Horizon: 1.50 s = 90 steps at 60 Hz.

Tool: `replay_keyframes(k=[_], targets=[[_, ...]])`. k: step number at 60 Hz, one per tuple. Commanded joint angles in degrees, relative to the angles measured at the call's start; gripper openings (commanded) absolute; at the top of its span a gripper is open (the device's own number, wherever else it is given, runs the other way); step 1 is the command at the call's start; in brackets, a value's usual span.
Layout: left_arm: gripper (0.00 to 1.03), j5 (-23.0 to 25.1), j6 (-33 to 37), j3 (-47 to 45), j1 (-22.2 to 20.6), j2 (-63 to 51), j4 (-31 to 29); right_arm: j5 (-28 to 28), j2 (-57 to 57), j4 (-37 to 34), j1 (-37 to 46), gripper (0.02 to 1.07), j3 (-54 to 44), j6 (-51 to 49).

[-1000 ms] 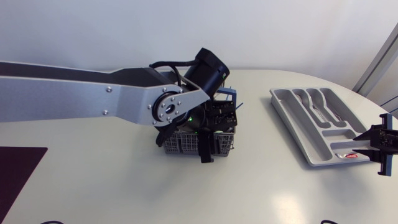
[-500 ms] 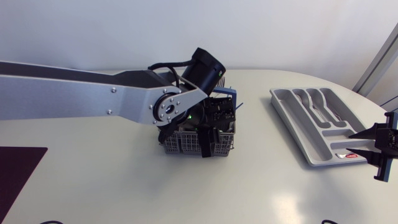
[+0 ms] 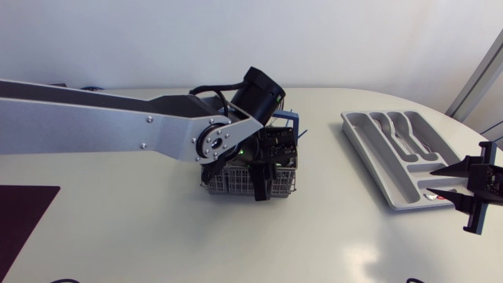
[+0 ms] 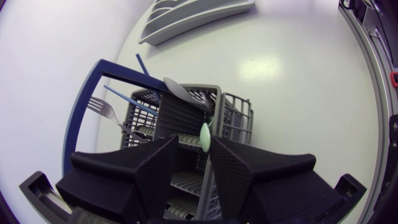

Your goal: Sort the cutlery from the basket into the organizer compartments.

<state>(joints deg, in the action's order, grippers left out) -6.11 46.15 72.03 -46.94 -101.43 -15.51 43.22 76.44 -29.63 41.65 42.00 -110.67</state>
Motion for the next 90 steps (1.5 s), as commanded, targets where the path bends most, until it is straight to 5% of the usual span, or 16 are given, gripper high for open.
replay_keyframes(k=[1,27,38,47,78,90], targets=[[0.29,-0.8,1.7,-1.2,0.4,-1.7,0.9,1.2,-1.6,-1.2,-1.0,0.50,-2.0,1.2],[0.20,-0.9,1.9,-1.3,-0.6,-4.0,1.5,2.1,-7.1,-0.9,-6.6,0.50,-4.6,7.6],[0.04,-0.9,2.1,-0.8,-1.4,-4.9,1.5,2.1,-9.2,0.3,-8.6,0.50,-7.0,9.4],[0.03,-2.9,2.4,-0.2,-1.7,-3.2,0.9,2.3,-12.8,0.4,-11.5,0.50,-8.8,13.3],[0.03,-11.0,2.5,2.5,-6.1,7.4,-5.0,0.5,-34.2,11.4,-30.9,0.61,-16.9,46.2],[0.03,-13.8,-0.9,4.8,-6.9,10.3,-7.7,-6.7,-39.2,13.8,-41.0,0.63,-16.6,58.7]])
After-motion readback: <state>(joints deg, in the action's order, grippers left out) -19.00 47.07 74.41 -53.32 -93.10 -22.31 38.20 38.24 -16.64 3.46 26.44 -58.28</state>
